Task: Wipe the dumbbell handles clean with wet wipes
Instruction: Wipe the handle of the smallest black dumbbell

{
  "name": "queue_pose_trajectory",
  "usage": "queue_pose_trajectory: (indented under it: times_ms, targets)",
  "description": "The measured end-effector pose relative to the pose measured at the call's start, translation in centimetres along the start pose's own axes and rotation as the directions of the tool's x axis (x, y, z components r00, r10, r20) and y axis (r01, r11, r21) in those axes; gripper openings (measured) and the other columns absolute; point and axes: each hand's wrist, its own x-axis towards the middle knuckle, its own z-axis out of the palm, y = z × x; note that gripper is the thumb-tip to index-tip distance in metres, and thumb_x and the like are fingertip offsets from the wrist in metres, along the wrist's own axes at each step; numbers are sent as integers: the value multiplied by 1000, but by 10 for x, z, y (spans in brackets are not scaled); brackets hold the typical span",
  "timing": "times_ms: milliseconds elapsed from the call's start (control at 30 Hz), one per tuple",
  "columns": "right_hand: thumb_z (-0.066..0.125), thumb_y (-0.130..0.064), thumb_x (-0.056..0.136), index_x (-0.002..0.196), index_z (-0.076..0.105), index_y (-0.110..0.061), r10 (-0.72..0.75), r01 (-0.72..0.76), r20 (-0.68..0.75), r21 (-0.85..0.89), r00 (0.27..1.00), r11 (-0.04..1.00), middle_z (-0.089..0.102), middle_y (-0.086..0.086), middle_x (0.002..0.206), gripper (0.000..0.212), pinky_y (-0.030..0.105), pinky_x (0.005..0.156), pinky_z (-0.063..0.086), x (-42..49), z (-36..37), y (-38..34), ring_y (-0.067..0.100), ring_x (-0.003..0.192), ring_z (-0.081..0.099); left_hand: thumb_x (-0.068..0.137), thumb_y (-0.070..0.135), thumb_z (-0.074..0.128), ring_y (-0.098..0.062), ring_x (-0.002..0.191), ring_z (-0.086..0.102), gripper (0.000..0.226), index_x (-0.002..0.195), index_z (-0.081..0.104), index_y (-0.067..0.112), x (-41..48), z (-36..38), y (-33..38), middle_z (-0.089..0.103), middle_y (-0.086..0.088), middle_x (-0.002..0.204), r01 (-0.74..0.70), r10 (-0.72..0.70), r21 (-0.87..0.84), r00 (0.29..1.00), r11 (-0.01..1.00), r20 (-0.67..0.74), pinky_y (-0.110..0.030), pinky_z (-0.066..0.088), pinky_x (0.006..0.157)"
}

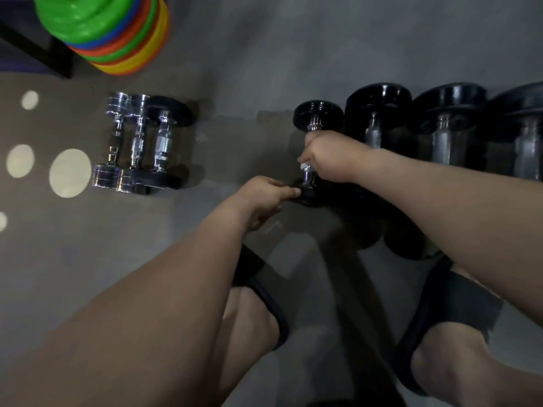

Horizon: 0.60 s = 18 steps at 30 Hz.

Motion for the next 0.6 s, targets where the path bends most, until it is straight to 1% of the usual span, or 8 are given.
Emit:
queue_pose_trajectory:
  times_ms: [67, 133, 233, 333, 400, 467, 533, 600]
  targets:
    - [55, -8, 92, 84, 74, -5, 36, -36, -5, 36, 999, 999, 55, 11, 87, 21, 27, 71, 33, 2, -7, -1, 34, 90, 60, 85, 16, 79, -16, 87, 63, 32, 114, 69, 5, 2, 1, -1, 68, -7, 94, -19, 22, 51, 999, 999, -49, -31, 54, 89]
    - [54, -7, 90, 65, 56, -10, 133, -126, -69, 89, 989, 988, 48, 9, 84, 25, 29, 67, 31, 3, -7, -3, 30, 82, 56, 84, 17, 80, -18, 95, 67, 32, 113, 71, 7, 5, 5, -4, 73, -10, 102, -34, 43, 94, 994, 995, -101, -33, 54, 94]
    - [59, -2, 88, 81, 70, -6, 172, -169, -26, 91, 985, 981, 57, 15, 95, 13, 27, 71, 34, -3, 4, -19, 32, 90, 58, 88, 19, 76, -17, 85, 65, 31, 116, 72, 7, 5, 9, -7, 73, -13, 101, -53, 75, 159, 989, 986, -131, -29, 51, 79]
    - [60, -1, 83, 98, 78, -13, 140, -152, 118, 102, 983, 983, 70, 8, 98, 27, 27, 76, 47, -18, 9, -30, 29, 92, 64, 91, 23, 73, -21, 94, 68, 36, 122, 69, 5, -3, 15, -2, 72, -17, 109, -49, 94, 270, 984, 962, -154, -31, 49, 74]
    - [59, -1, 88, 105, 80, -19, 205, -228, 132, 200, 970, 953, 75, 2, 103, 32, 27, 84, 52, -29, 1, -35, 22, 97, 67, 93, 28, 72, -24, 81, 65, 38, 120, 69, 2, -12, 14, 2, 71, -18, 97, -42, 91, 333, 987, 942, -133, -31, 44, 68]
    - [60, -7, 95, 105, 79, -16, 297, -318, 114, 310, 948, 896, 75, -3, 106, 24, 22, 88, 49, -36, -11, -37, 15, 101, 66, 93, 33, 70, -28, 76, 65, 40, 115, 69, -1, -24, 12, 7, 69, -22, 90, -18, 72, 374, 989, 927, -132, -34, 43, 60]
    - [61, -12, 97, 101, 78, -15, 382, -383, 86, 402, 920, 831, 73, -4, 103, 18, 22, 84, 47, -40, -24, -36, 12, 97, 64, 94, 29, 67, -37, 97, 69, 36, 114, 69, -1, -33, 9, 10, 69, -28, 109, -50, 115, 411, 984, 910, -135, -41, 54, 66]
    - [62, -16, 97, 93, 76, -22, 427, -404, 71, 492, 902, 771, 74, 0, 93, 16, 28, 82, 54, -44, -38, -42, 16, 87, 67, 96, 21, 62, -35, 101, 68, 28, 115, 70, 1, -48, 3, 16, 70, -22, 116, -139, 207, 391, 968, 910, -140, -40, 55, 80]
